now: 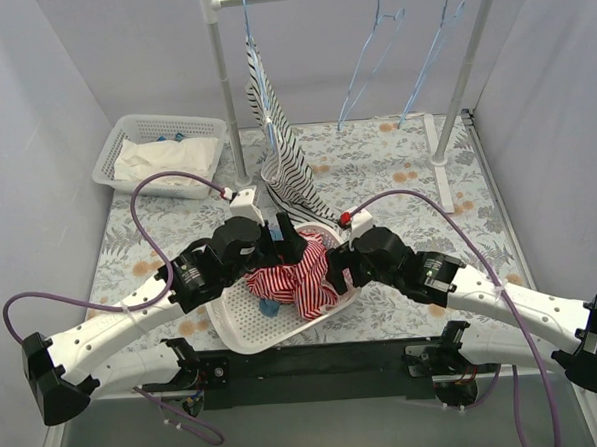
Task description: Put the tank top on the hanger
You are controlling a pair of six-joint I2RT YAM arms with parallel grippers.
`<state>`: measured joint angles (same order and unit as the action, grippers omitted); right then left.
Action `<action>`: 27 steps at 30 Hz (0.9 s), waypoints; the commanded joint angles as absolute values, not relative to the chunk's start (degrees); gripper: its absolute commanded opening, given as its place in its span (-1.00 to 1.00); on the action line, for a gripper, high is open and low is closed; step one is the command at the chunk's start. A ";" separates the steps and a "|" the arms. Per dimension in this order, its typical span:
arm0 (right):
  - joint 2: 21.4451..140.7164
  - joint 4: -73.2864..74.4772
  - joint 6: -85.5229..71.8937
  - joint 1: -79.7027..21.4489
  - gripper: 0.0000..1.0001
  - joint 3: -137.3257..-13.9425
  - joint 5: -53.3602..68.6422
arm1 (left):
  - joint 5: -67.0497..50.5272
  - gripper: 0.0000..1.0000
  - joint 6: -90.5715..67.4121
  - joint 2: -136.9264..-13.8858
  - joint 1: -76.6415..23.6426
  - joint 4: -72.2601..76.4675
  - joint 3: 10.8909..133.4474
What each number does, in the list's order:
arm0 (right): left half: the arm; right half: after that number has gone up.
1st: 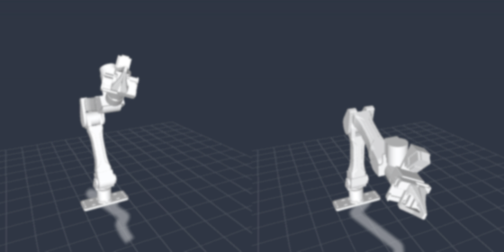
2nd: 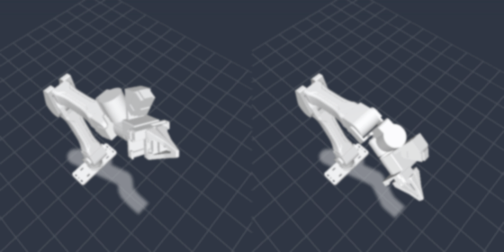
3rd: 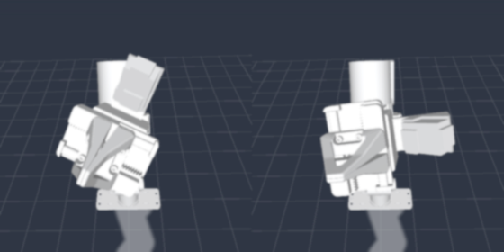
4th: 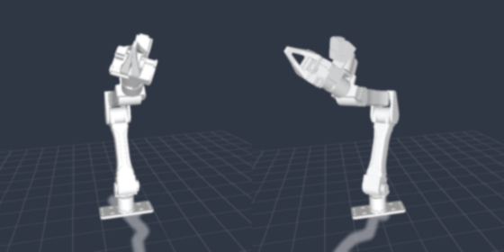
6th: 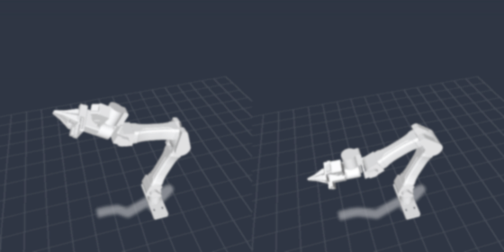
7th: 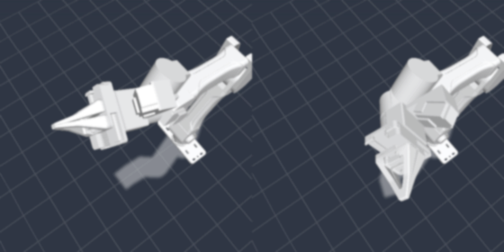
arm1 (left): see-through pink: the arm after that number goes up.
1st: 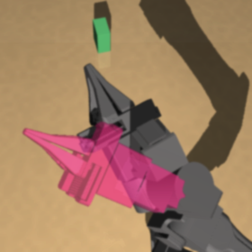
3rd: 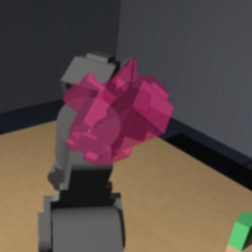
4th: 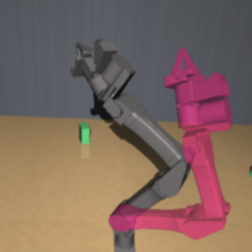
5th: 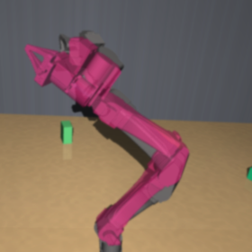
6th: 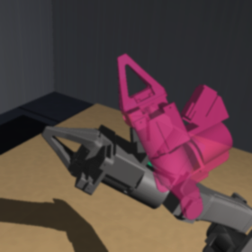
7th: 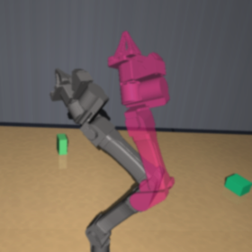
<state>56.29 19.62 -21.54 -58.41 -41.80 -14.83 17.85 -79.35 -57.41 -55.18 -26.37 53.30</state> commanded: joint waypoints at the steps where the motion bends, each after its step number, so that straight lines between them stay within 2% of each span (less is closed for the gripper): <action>1: 55.90 16.79 -19.51 -58.45 0.80 -44.74 -14.85 | 20.92 0.96 -80.24 -57.13 -55.02 -29.26 54.93; 3: 54.94 17.05 -19.51 -58.45 0.81 -44.47 -16.25 | 20.92 0.96 -80.07 -57.30 -55.02 -30.06 54.67; 6: 54.06 18.28 -20.48 -58.45 0.81 -44.12 -19.32 | 16.54 0.83 -77.62 -57.83 -55.11 -29.10 54.41; 7: 53.79 18.89 -20.48 -58.45 0.82 -43.95 -20.29 | 12.96 0.62 -76.82 -58.27 -55.02 -28.05 54.67; 10: 52.39 20.74 -20.83 -58.36 0.86 -43.86 -24.42 | 9.94 0.41 -75.85 -60.90 -55.02 -27.07 55.63; 11: 52.12 21.09 -21.00 -58.19 0.87 -43.68 -25.65 | 8.71 0.25 -75.15 -61.60 -55.11 -26.98 55.90; 20: 52.38 23.20 -23.38 -54.07 0.90 -41.75 -26.02 | 6.77 0.01 -73.83 -67.06 -55.63 -27.42 57.48; 23: 52.03 23.20 -23.64 -50.73 0.90 -41.31 -24.61 | 7.20 -0.28 -73.65 -68.46 -56.07 -28.82 58.09; 24: 51.94 23.20 -23.64 -49.84 0.90 -41.05 -24.44 | 7.56 -0.54 -73.65 -68.73 -56.25 -29.61 58.18; 25: 51.77 23.03 -23.64 -48.96 0.90 -40.87 -24.17 | 7.82 -0.65 -73.65 -68.73 -56.34 -29.88 58.27; 27: 51.68 22.68 -23.64 -46.15 0.92 -40.26 -23.47 | 8.00 -1.00 -73.65 -68.38 -56.34 -30.14 58.18</action>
